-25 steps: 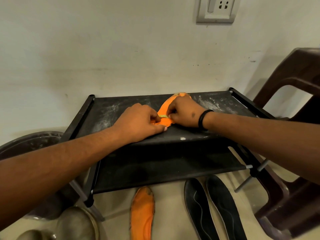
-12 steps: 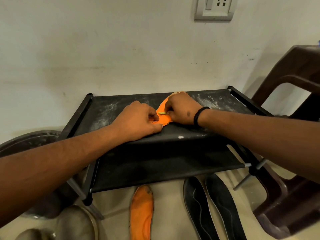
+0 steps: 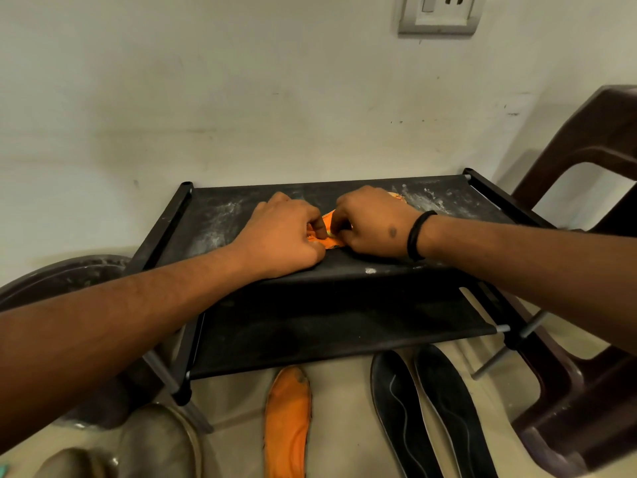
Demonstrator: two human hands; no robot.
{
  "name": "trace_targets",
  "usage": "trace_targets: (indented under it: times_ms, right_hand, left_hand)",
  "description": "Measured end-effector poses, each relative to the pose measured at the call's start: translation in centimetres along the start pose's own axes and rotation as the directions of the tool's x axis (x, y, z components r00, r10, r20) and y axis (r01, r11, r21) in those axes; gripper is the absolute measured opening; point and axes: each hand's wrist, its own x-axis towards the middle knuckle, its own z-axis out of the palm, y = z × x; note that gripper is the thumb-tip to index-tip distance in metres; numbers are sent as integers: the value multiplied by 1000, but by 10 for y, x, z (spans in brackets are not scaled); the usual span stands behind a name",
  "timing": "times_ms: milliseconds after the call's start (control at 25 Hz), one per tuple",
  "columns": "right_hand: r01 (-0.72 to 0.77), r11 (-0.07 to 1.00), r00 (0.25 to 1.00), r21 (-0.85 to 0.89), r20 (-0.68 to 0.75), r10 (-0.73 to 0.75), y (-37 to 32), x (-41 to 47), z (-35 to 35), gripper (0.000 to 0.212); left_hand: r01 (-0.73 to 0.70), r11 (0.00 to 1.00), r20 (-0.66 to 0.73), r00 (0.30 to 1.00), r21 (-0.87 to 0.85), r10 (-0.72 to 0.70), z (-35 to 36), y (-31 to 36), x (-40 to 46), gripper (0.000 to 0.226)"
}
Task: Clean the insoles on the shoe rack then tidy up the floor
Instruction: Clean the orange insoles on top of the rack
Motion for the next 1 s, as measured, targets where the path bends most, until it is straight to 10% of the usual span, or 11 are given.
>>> trace_targets:
  times_ms: [1000]
  right_hand:
    - [-93, 972, 995, 216, 4, 95, 8, 11, 3, 19]
  left_hand:
    - [3, 996, 16, 1000, -93, -2, 1, -3, 1, 27]
